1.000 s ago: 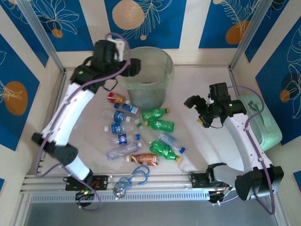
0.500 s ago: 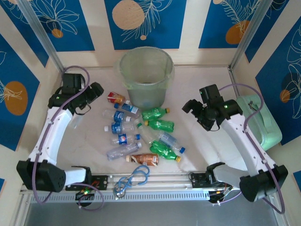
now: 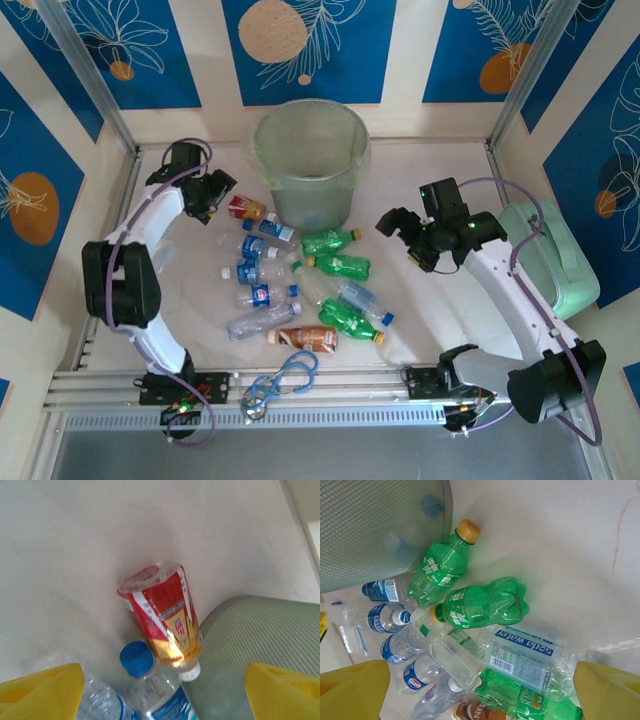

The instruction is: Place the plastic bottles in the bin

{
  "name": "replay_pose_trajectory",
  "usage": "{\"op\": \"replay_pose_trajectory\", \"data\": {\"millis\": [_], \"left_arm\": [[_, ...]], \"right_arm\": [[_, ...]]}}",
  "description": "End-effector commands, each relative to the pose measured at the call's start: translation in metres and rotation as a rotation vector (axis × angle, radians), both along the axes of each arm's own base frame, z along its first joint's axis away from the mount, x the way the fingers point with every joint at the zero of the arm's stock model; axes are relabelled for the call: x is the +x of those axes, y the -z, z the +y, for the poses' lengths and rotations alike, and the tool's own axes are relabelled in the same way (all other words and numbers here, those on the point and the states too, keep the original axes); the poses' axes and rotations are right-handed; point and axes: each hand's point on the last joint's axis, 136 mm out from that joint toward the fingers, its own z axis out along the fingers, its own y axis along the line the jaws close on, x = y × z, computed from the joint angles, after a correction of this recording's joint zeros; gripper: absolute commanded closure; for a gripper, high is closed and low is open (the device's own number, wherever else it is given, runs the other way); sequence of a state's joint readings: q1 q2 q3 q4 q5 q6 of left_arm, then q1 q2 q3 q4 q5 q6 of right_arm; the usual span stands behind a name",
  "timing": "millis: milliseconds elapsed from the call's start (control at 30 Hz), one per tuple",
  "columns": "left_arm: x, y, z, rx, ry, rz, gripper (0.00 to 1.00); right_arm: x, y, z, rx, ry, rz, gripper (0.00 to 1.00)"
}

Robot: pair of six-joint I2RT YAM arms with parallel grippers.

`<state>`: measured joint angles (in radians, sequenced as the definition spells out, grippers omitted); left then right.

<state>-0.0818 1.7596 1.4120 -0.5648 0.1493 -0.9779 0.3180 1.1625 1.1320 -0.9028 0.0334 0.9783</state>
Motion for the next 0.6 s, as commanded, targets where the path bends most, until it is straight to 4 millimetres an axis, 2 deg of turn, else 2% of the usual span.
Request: {"op": "replay_pose_trajectory", "data": {"millis": [0, 300, 567], "left_arm": [[0.017, 0.001, -0.009, -0.020, -0.029, 0.007, 0.16], [0.022, 0.050, -0.024, 0.009, -0.044, 0.132, 0.14], [0.029, 0.075, -0.023, 0.038, -0.068, 0.178, 0.14]], "right_arm": [[-0.002, -0.007, 0.014, 0.050, -0.071, -0.005, 0.06], [0.000, -0.010, 0.017, 0.043, -0.105, -0.004, 0.08], [0.000, -0.009, 0.020, 0.050, -0.128, -0.006, 0.08]]}}
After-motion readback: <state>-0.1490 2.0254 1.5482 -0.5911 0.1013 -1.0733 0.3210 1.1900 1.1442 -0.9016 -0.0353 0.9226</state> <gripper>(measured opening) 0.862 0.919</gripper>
